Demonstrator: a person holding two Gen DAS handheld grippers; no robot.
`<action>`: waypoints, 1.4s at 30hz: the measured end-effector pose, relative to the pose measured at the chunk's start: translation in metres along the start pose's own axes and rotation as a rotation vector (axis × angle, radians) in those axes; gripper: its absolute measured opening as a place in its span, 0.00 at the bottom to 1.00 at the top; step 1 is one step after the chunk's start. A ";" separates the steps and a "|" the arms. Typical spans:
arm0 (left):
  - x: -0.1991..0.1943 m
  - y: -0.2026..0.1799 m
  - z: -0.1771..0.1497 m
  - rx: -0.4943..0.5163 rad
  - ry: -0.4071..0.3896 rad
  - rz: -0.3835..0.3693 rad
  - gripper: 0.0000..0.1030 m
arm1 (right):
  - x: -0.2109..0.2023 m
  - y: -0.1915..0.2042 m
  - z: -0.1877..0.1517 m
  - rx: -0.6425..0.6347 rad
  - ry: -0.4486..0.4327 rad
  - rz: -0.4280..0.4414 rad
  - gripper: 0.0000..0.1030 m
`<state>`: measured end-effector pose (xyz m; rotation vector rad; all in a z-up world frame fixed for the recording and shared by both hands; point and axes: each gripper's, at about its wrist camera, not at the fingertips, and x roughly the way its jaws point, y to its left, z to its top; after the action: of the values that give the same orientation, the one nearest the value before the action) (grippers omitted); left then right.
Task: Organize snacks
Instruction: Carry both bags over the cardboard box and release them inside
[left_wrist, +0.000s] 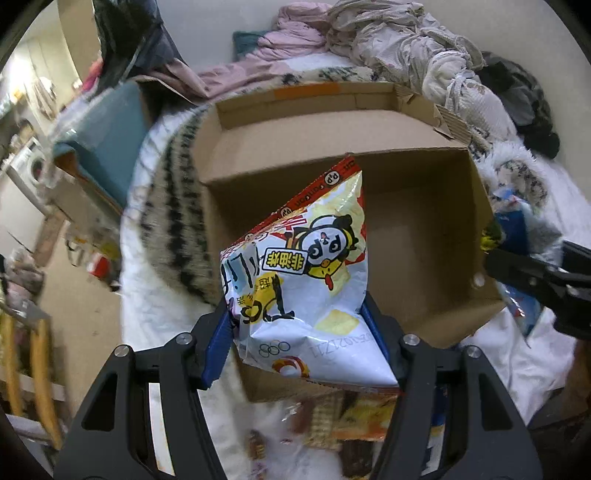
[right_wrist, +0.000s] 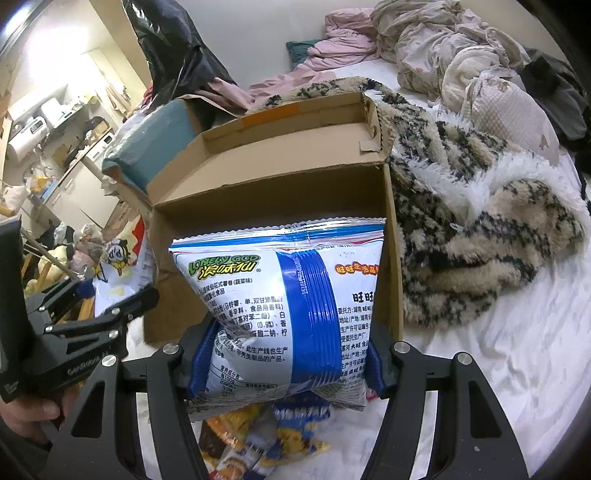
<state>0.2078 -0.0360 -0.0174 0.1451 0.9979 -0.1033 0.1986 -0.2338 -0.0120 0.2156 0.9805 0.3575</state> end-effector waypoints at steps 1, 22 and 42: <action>0.005 0.000 -0.001 0.007 -0.002 0.007 0.58 | 0.004 -0.002 0.003 0.000 0.000 -0.003 0.65; 0.025 -0.002 -0.004 0.016 -0.024 0.034 0.60 | 0.044 -0.012 0.007 0.034 0.044 -0.029 0.66; 0.013 0.006 -0.001 -0.045 -0.046 -0.040 0.89 | 0.034 -0.016 0.007 0.067 0.016 -0.018 0.90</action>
<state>0.2147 -0.0297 -0.0285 0.0809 0.9568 -0.1204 0.2246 -0.2356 -0.0404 0.2650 1.0109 0.3109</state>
